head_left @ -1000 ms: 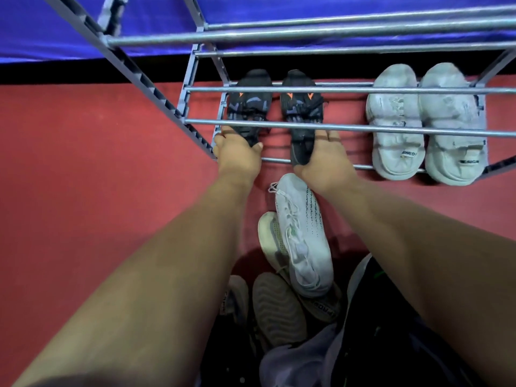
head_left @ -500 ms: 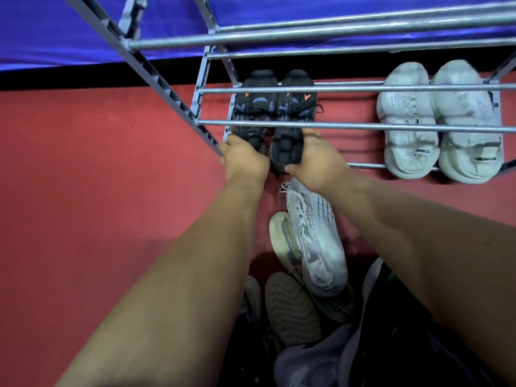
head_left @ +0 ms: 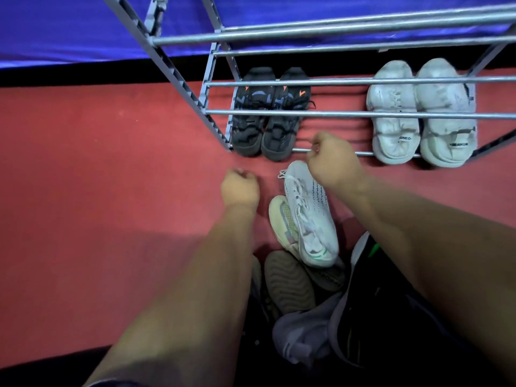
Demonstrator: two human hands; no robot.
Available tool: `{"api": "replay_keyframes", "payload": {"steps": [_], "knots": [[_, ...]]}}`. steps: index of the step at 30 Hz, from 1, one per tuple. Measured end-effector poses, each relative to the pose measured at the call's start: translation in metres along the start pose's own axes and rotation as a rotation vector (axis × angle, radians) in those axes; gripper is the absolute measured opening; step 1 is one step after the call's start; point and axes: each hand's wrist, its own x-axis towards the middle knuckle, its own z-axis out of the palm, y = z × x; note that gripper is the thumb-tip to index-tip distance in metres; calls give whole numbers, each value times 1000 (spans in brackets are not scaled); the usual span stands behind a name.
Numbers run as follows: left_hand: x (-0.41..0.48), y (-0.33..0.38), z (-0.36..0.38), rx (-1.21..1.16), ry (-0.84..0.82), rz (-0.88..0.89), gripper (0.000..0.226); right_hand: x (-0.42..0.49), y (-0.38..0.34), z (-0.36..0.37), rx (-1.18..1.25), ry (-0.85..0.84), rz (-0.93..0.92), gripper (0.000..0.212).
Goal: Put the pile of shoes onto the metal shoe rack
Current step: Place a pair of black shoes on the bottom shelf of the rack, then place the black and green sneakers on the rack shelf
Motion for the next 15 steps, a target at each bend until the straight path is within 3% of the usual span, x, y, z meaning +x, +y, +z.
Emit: {"api": "replay_keyframes", "payload": {"steps": [6,9,12,15], "knots": [[-71,-40,-3,133,-255,-10,16,-64,35,-25,-173,62,-14,24],[-89,-52,-18,275,-326,11,27,-94,47,-37,-275,23,5,29],[-106,-55,-40,530,-399,48,38,-124,53,-47,-350,-36,138,44],[-113,-60,-59,736,-433,66,39,-154,60,-51,-398,-68,391,65]]}}
